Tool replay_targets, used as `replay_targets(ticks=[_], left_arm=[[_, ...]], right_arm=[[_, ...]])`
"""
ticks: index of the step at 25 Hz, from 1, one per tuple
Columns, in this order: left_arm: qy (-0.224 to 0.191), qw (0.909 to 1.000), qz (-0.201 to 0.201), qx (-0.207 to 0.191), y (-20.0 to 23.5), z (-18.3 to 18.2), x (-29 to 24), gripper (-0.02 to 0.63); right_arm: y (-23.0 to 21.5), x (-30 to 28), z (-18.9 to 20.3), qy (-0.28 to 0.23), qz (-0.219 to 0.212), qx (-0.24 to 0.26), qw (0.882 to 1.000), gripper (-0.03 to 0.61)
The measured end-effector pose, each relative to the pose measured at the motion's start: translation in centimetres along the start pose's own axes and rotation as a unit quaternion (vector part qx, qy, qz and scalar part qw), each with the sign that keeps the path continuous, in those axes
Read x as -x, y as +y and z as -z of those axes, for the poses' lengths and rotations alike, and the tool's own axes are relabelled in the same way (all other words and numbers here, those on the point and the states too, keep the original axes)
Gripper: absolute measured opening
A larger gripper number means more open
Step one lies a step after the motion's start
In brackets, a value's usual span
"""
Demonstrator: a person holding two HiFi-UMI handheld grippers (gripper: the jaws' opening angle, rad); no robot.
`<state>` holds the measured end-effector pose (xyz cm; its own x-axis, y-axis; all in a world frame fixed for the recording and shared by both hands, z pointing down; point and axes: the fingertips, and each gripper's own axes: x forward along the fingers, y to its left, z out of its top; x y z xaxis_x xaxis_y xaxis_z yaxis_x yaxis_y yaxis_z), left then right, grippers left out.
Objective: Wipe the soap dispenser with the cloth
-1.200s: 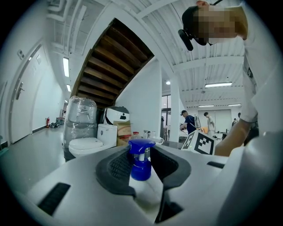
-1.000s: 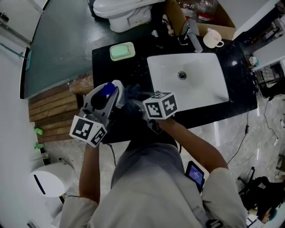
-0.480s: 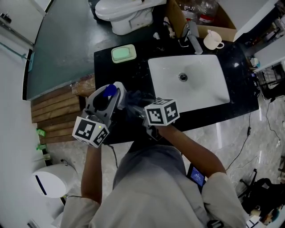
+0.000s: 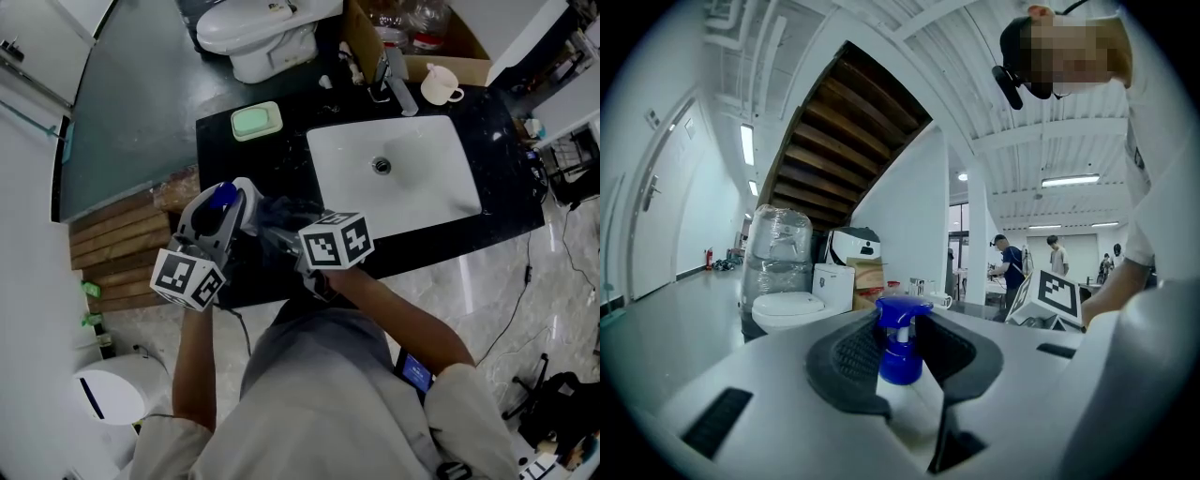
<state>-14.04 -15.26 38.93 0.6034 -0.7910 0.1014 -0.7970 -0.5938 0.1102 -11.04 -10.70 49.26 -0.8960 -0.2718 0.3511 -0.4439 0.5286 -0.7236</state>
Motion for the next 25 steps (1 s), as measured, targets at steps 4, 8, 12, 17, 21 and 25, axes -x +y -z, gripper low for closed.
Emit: replay_targets(ticks=[4, 8, 12, 17, 21, 25], left_arm=[[-0.001, 1.0, -0.004, 0.006, 0.4, -0.2, 0.2, 0.095], [-0.01, 0.9999, -0.003, 0.011, 0.7, -0.1, 0.3, 0.095], [-0.01, 0.9999, 0.001, 0.011, 0.8, -0.1, 0.4, 0.095], [-0.011, 0.9999, 0.002, 0.013, 0.9, -0.3, 0.4, 0.095], [-0.006, 0.9999, 0.001, 0.009, 0.6, -0.3, 0.5, 0.095], [-0.007, 1.0, 0.003, 0.006, 0.4, -0.3, 0.4, 0.095]], right_arm=[[0.6, 0.1, -0.4, -0.004, -0.007, 0.002, 1.0, 0.072], [1.2, 0.2, -0.8, -0.007, -0.015, -0.002, 1.0, 0.072], [2.0, 0.3, -1.0, -0.007, -0.024, -0.008, 1.0, 0.072], [3.3, 0.6, -1.6, -0.006, -0.038, -0.008, 0.999, 0.072], [3.9, 0.8, -1.7, -0.003, -0.043, -0.008, 0.999, 0.072], [4.8, 1.3, -2.2, -0.003, -0.057, -0.007, 0.998, 0.072]])
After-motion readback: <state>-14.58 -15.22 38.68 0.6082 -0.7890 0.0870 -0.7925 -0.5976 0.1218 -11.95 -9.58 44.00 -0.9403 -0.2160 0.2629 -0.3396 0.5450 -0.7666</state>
